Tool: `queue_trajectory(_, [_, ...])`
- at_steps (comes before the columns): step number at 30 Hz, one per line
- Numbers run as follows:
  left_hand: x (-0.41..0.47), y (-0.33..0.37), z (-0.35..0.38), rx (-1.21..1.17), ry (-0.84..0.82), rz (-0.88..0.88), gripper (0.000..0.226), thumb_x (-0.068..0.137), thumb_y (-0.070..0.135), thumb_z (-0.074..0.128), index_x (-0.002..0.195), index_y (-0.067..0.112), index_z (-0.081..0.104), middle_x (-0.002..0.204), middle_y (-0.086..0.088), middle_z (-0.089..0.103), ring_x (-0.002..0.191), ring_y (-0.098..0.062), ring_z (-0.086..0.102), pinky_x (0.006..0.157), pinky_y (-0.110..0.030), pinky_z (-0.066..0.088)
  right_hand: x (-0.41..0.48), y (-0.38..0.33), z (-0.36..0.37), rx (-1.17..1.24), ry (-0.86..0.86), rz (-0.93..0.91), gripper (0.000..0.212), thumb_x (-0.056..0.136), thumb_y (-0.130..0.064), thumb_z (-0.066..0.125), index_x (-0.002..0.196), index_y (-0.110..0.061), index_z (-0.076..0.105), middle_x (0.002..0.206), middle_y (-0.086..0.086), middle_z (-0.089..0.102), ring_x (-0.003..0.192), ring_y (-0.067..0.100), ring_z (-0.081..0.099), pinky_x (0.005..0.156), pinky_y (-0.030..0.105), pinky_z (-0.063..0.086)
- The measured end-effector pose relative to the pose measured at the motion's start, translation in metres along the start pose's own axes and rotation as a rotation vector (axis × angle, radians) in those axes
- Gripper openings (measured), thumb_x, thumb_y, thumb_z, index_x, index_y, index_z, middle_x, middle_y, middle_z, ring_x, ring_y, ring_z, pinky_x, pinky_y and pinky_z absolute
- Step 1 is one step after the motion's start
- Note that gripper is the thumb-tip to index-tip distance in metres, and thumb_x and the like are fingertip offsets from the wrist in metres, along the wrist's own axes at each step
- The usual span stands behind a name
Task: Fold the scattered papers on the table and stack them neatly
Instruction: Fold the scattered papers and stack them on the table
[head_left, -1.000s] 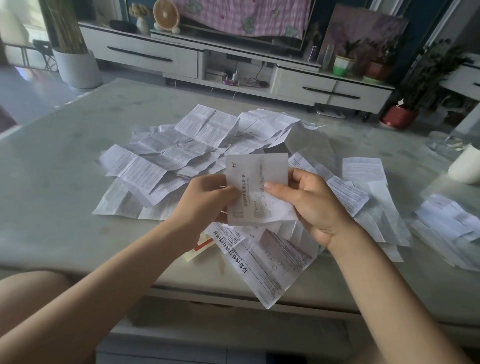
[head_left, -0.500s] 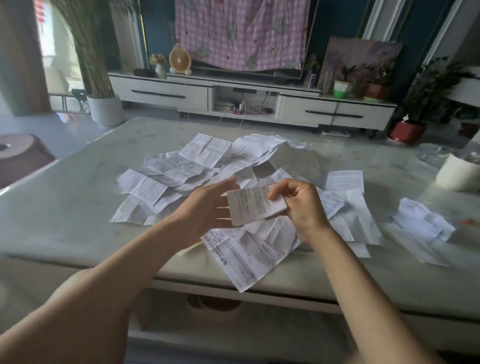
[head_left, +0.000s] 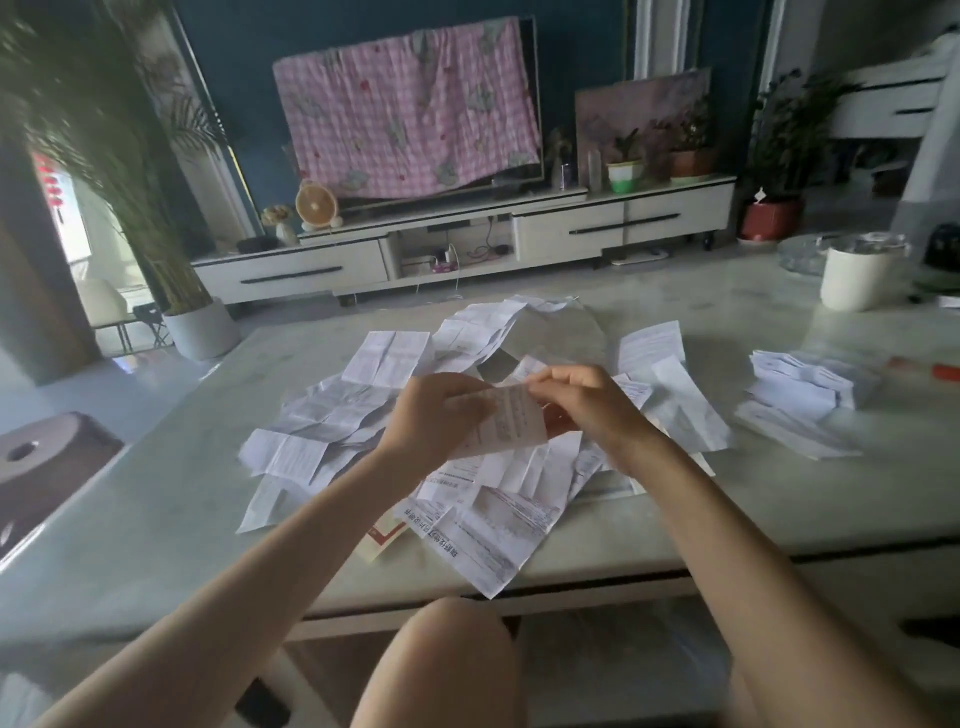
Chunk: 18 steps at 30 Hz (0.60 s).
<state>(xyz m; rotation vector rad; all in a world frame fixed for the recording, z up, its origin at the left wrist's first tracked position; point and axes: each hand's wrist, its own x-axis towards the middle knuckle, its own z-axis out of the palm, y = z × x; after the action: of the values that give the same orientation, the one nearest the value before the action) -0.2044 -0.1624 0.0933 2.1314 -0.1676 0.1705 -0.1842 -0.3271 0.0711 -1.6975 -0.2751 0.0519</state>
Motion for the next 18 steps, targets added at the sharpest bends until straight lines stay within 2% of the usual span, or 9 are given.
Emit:
queue_trajectory(2, [0.005,0.0,0.007,0.011,-0.005,0.019,0.015,0.087,0.008,0.061,0.086,0.02,0.07,0.072,0.002,0.061,0.066,-0.012,0.053,0.06,-0.023,0.043,-0.001,0.0,-0.001,0.001,0.051,-0.025,0.019,0.091,-0.013,0.053,0.078,-0.014,0.067,0.07,0.0,0.061,0.065,0.01,0.056,0.058,0.021,0.048])
queue_trajectory(6, [0.012,0.001,0.022,0.016,-0.078,0.05,0.013,0.085,0.007,0.063,0.082,0.018,0.069,0.067,0.003,0.058,0.062,-0.008,0.052,0.055,-0.019,0.041,0.001,0.008,-0.009,-0.126,0.126,-0.138,0.006,0.086,-0.011,0.064,0.08,-0.012,0.067,0.067,-0.009,0.06,0.059,-0.006,0.053,0.058,0.007,0.04])
queue_trajectory(8, [0.016,0.001,0.031,0.03,-0.118,0.045,0.013,0.085,0.008,0.063,0.08,0.017,0.07,0.064,0.005,0.057,0.056,-0.002,0.051,0.05,-0.012,0.038,0.002,0.014,-0.016,-0.209,0.132,-0.143,0.006,0.084,-0.007,0.065,0.079,-0.01,0.067,0.068,-0.008,0.06,0.06,-0.004,0.052,0.06,0.008,0.04])
queue_trajectory(9, [0.019,0.0,0.036,0.005,-0.135,0.028,0.014,0.085,0.008,0.063,0.077,0.017,0.07,0.063,0.005,0.058,0.057,-0.004,0.051,0.053,-0.013,0.039,0.003,0.018,-0.02,-0.241,0.133,-0.143,0.007,0.083,-0.005,0.065,0.078,-0.01,0.067,0.068,-0.008,0.061,0.059,-0.005,0.053,0.061,0.008,0.04])
queue_trajectory(12, [0.033,-0.004,0.05,-0.074,-0.184,-0.035,0.023,0.088,0.009,0.059,0.069,0.018,0.069,0.067,-0.003,0.059,0.072,-0.019,0.054,0.068,-0.03,0.045,0.008,0.027,-0.033,-0.275,0.153,-0.14,0.005,0.08,-0.001,0.065,0.076,-0.004,0.068,0.066,-0.007,0.06,0.054,-0.009,0.052,0.058,0.005,0.039])
queue_trajectory(14, [0.042,-0.006,0.055,-0.004,-0.233,-0.008,0.03,0.087,0.008,0.058,0.066,0.021,0.073,0.071,-0.006,0.063,0.074,-0.02,0.057,0.072,-0.04,0.051,0.01,0.032,-0.041,-0.302,0.146,-0.128,0.005,0.079,-0.002,0.066,0.075,-0.005,0.068,0.067,-0.006,0.061,0.055,-0.008,0.052,0.059,0.006,0.039])
queue_trajectory(16, [0.051,-0.006,0.058,0.05,-0.291,0.025,0.034,0.085,0.004,0.057,0.062,0.022,0.073,0.072,-0.009,0.067,0.07,-0.02,0.062,0.071,-0.044,0.055,0.01,0.036,-0.053,-0.321,0.156,-0.101,0.009,0.079,-0.004,0.067,0.073,-0.01,0.067,0.068,-0.007,0.062,0.054,-0.01,0.052,0.057,0.006,0.038])
queue_trajectory(18, [0.059,-0.005,0.06,0.048,-0.348,0.037,0.037,0.085,-0.002,0.054,0.066,0.023,0.073,0.063,-0.004,0.068,0.058,-0.017,0.065,0.066,-0.041,0.057,0.008,0.04,-0.065,-0.325,0.17,-0.071,0.009,0.08,-0.004,0.067,0.073,-0.011,0.066,0.067,-0.008,0.06,0.051,-0.011,0.049,0.055,0.005,0.036])
